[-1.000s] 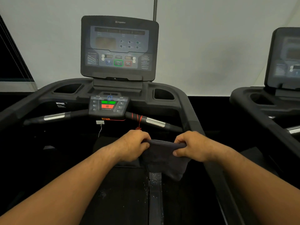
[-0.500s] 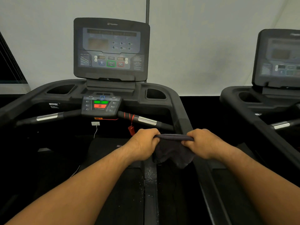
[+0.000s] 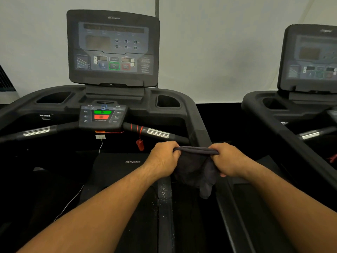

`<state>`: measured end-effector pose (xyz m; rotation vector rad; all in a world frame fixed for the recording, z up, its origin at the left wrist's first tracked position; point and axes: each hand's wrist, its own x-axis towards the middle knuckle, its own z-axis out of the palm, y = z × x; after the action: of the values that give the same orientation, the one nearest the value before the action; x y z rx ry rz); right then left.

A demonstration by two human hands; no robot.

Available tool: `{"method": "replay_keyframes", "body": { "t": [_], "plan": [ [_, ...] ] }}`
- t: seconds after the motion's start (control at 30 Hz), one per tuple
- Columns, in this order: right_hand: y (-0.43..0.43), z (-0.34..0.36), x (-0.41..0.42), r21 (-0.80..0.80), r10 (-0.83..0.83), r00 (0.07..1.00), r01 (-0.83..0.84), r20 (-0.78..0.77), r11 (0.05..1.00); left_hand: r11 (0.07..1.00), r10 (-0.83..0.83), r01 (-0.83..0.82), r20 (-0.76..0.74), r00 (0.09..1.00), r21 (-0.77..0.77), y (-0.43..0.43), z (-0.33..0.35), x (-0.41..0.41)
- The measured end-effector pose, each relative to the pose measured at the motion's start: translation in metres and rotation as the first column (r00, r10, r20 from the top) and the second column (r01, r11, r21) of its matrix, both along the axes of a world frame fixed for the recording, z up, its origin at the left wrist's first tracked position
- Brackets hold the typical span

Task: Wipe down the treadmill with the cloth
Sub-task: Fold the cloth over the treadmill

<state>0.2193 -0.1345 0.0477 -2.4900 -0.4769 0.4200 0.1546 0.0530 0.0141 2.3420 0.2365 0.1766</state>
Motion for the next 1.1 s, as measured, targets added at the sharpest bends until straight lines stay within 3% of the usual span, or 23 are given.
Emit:
{"method": "replay_keyframes", "body": {
  "t": [0.13,0.37,0.53,0.6,0.67,0.77,0.83,0.9,1.0,1.1],
  "plan": [
    [-0.008,0.005,0.007,-0.076,0.047,0.996,-0.041,0.079,0.996,1.0,-0.029,0.029,0.053,0.998,0.002,-0.004,0.005,-0.001],
    [-0.027,0.025,0.001,-0.058,0.027,0.956,-0.01,0.293,0.998,0.983,-0.119,0.14,0.174,0.978,-0.115,-0.013,0.022,-0.011],
    [-0.032,0.033,-0.027,-0.329,-0.007,0.91,0.157,0.415,0.931,0.935,-0.09,0.129,0.13,0.987,-0.332,-0.02,0.024,-0.025],
    [-0.033,0.03,-0.039,-0.271,-0.088,0.921,0.202,0.378,0.941,0.92,-0.099,0.129,0.098,0.99,-0.371,-0.027,0.025,-0.035],
    [-0.034,0.027,-0.049,-0.048,-0.218,0.942,0.238,0.256,0.97,0.901,-0.107,0.128,0.074,0.992,-0.415,-0.033,0.026,-0.044],
    [-0.038,0.022,-0.066,0.266,-0.351,0.936,0.341,-0.009,0.902,0.881,-0.138,0.13,0.016,0.99,-0.455,-0.039,0.026,-0.059],
    [-0.045,0.016,-0.076,0.375,-0.393,0.918,0.385,-0.059,0.843,0.855,-0.164,0.134,-0.016,0.986,-0.5,-0.043,0.022,-0.068],
    [-0.054,0.011,-0.084,0.386,-0.416,0.909,0.371,0.038,0.845,0.831,-0.183,0.154,-0.002,0.983,-0.534,-0.049,0.021,-0.077],
    [-0.071,0.011,-0.107,0.26,-0.373,0.887,0.305,0.274,0.916,0.834,-0.204,0.202,0.055,0.978,-0.513,-0.061,0.016,-0.091],
    [-0.091,0.015,-0.122,0.114,-0.275,0.886,0.251,0.373,0.961,0.862,-0.225,0.247,0.104,0.969,-0.442,-0.076,0.016,-0.104]
  ]
}}
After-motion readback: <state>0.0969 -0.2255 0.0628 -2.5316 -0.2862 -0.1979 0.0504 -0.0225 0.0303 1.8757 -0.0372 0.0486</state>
